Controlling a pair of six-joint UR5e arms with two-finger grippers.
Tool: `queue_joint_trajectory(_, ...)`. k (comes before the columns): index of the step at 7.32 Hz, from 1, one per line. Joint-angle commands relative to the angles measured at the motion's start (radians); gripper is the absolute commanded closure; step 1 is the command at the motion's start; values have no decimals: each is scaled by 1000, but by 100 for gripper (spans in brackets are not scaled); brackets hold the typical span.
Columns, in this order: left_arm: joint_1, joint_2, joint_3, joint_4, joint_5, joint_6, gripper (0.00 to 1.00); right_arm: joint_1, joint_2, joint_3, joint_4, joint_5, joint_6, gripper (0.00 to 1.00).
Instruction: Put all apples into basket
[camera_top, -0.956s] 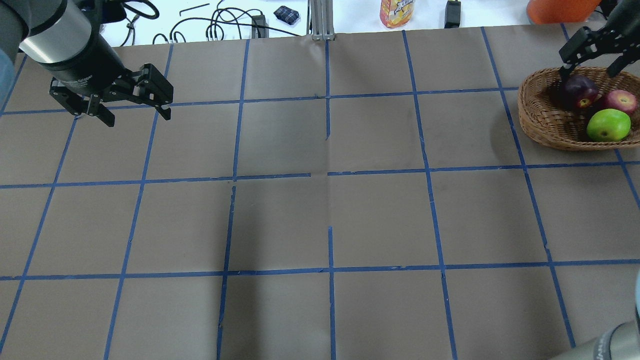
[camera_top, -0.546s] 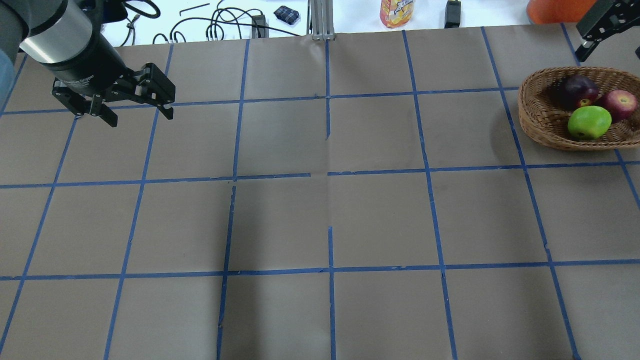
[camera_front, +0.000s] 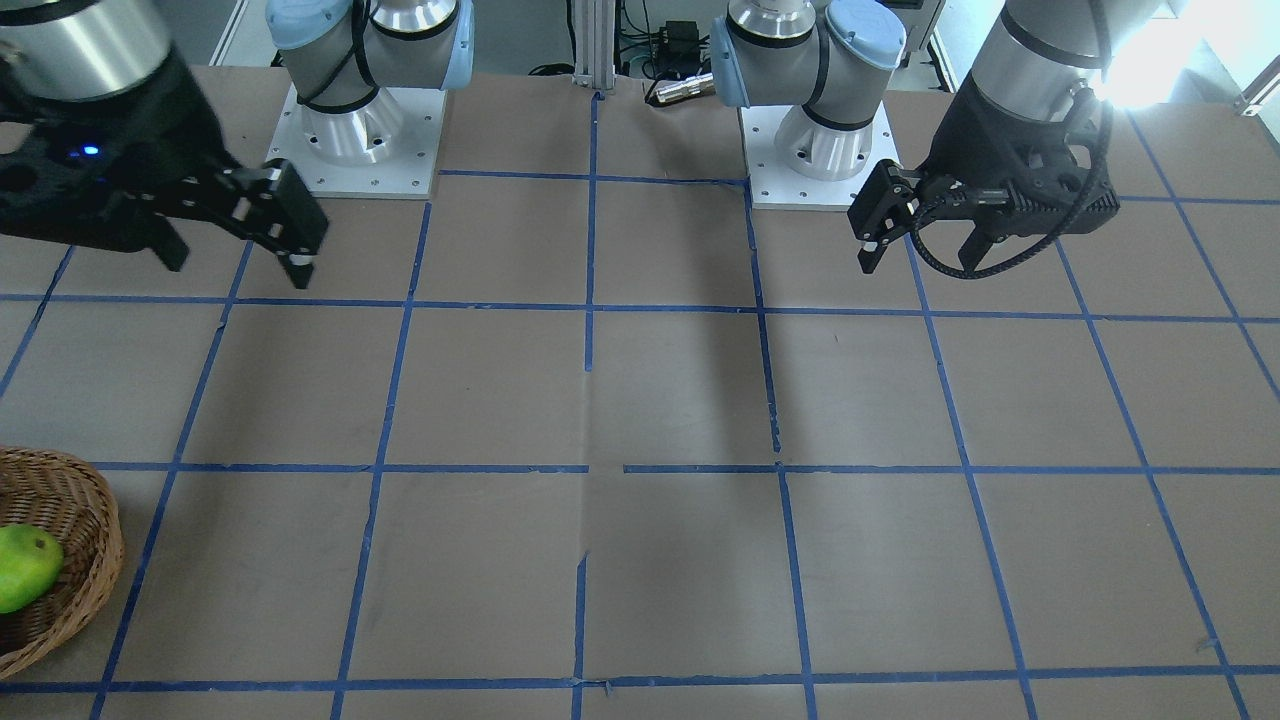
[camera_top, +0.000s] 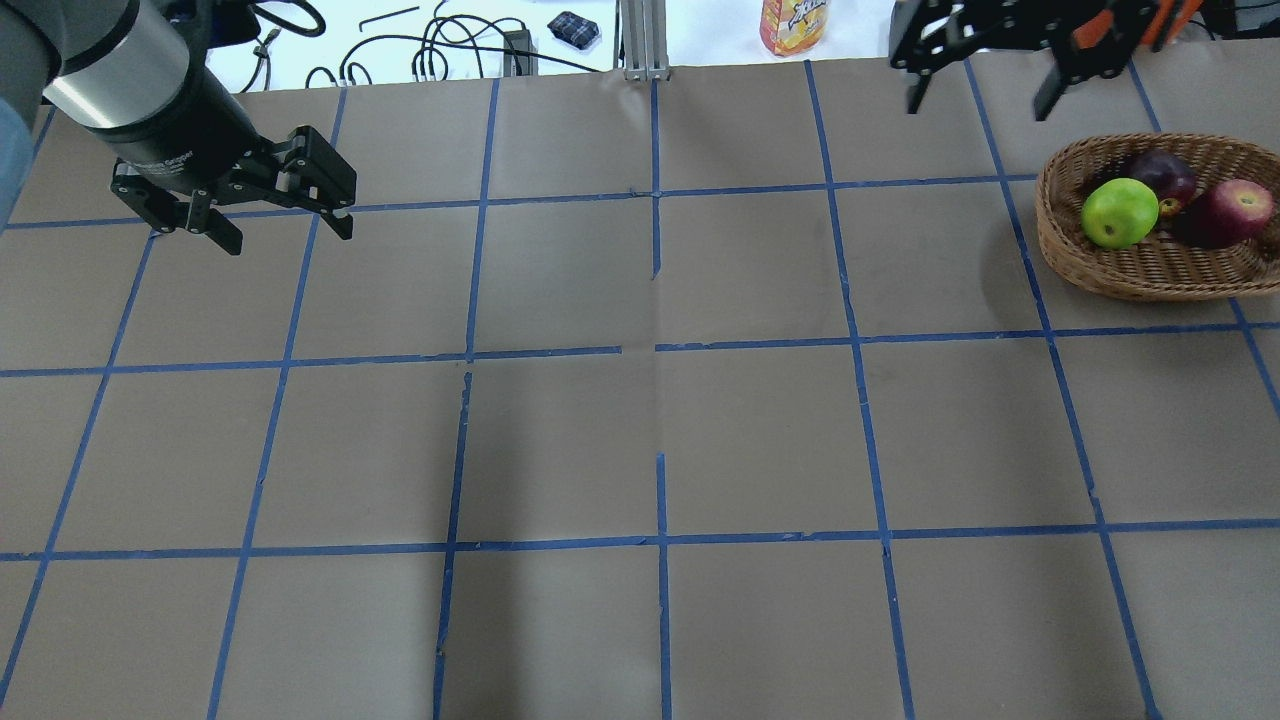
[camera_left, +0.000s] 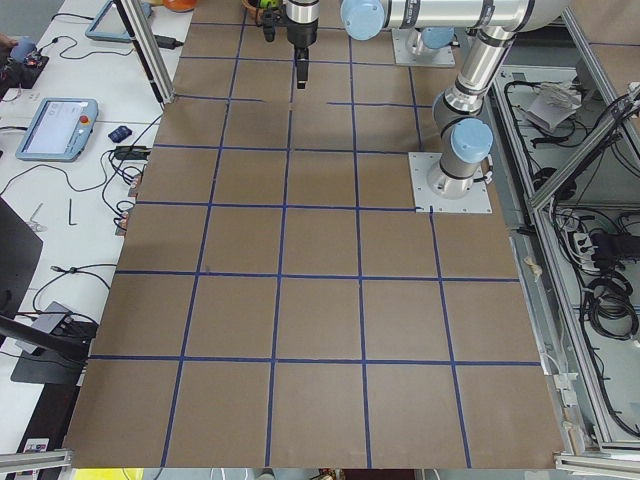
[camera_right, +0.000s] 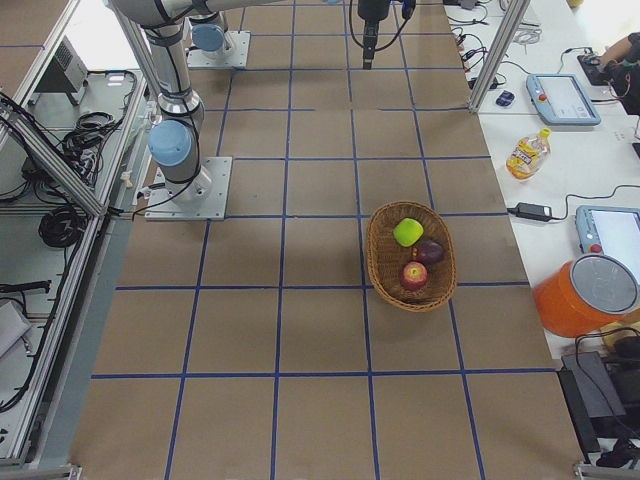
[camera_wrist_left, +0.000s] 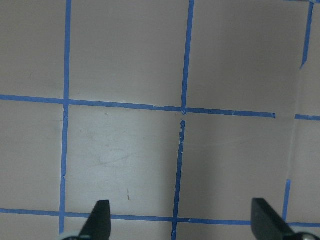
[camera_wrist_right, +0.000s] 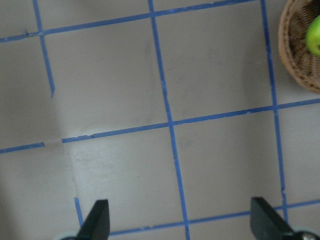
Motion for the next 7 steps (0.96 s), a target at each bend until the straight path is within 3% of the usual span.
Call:
queue_joint_trajectory(1,-4,1,1,0,-4,0,0,77,-3,127,-280,5,86,0)
queue_joint_trajectory(7,-74,-6,8,2,20,-7,0,71,8,17,-99,7,46,0)
